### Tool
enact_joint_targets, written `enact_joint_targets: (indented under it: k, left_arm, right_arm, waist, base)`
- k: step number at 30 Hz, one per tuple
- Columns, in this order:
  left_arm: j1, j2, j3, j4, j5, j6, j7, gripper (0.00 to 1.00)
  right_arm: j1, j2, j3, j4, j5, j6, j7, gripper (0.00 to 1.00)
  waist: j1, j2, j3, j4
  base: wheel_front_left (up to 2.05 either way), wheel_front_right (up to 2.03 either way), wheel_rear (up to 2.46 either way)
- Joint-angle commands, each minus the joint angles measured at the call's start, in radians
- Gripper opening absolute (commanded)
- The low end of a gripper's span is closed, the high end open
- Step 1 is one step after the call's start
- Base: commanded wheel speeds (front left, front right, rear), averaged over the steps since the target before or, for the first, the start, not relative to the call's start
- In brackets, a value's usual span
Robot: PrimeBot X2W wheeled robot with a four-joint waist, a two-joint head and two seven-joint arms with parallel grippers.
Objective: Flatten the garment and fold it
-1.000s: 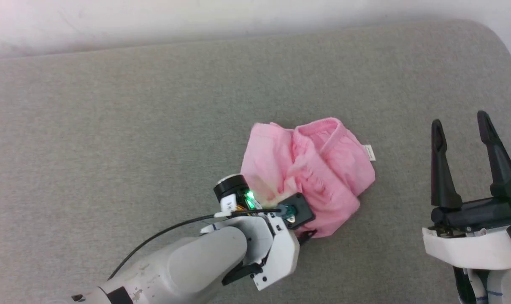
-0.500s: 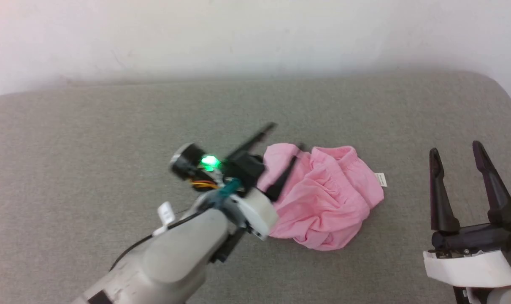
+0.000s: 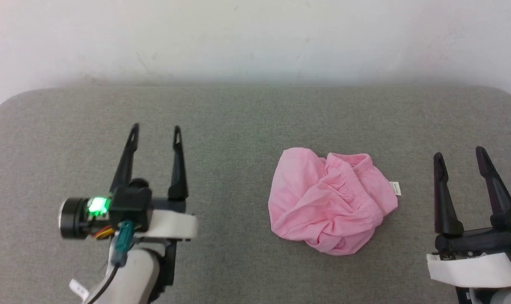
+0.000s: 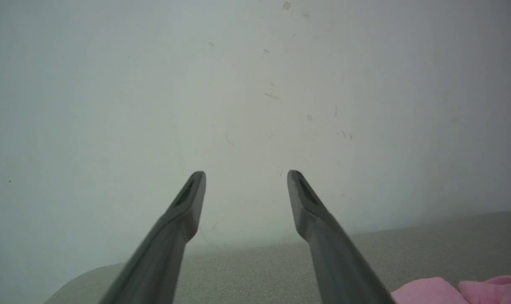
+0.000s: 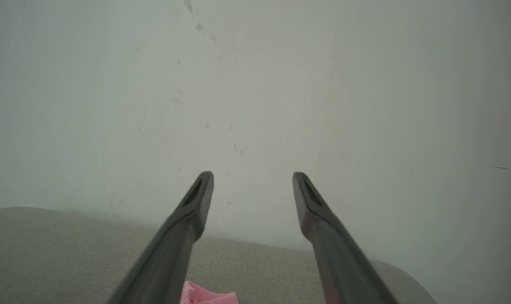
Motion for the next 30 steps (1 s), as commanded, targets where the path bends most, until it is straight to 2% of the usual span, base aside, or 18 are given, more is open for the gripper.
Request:
enact_joint_targets:
  k: [1,10,15,20,23,25,28,30]
  left_arm:
    - [0.046,-0.01,0.033,-0.018,0.019,-0.005,-0.004,1.0]
    - [0.257,-0.093,0.216,-0.044,0.083,-0.138,-0.004,1.0]
    - [0.3,-0.144,0.279,-0.035,0.122,-0.207,-0.004,1.0]
    - [0.297,-0.179,0.327,-0.032,0.163,-0.248,-0.004,1.0]
    - [0.297,-0.192,0.351,-0.035,0.182,-0.261,-0.004,1.0]
    - [0.301,-0.199,0.365,-0.035,0.19,-0.269,-0.004,1.0]
    - [0.308,-0.209,0.382,-0.031,0.201,-0.278,-0.004,1.0]
    - [0.315,-0.214,0.39,-0.026,0.207,-0.283,-0.004,1.0]
  right_arm:
    - [0.016,0.003,-0.004,0.006,0.008,-0.002,-0.005,1.0]
    - [0.031,0.003,-0.008,0.04,0.031,-0.002,-0.005,1.0]
    - [0.039,0.003,-0.004,0.065,0.047,-0.002,-0.005,1.0]
    - [-0.036,0.0,0.013,0.03,-0.015,-0.002,-0.005,1.0]
    - [-0.111,-0.052,0.034,0.023,-0.019,-0.002,-0.005,1.0]
    - [-0.153,-0.114,0.074,0.06,0.004,-0.002,-0.005,1.0]
    - [-0.2,-0.242,0.181,0.195,0.059,-0.002,-0.004,1.0]
    - [-0.243,-0.342,0.294,0.286,0.12,-0.002,0.04,1.0]
  waist:
    - [0.0,0.0,-0.001,0.003]
    - [0.0,0.0,-0.006,0.004]
    - [0.0,0.0,-0.011,0.009]
    - [0.0,0.0,-0.011,0.016]
    - [0.0,0.0,-0.012,0.017]
    - [0.0,0.0,-0.013,0.018]
    - [0.0,0.0,-0.017,0.023]
    - [0.0,0.0,-0.02,0.027]
  base:
    - [0.0,0.0,0.0]
    - [0.0,0.0,0.0]
    - [0.0,0.0,0.0]
    - [0.0,0.0,0.0]
    - [0.0,0.0,0.0]
    - [0.0,0.0,0.0]
    - [0.0,0.0,0.0]
    - [0.0,0.0,0.0]
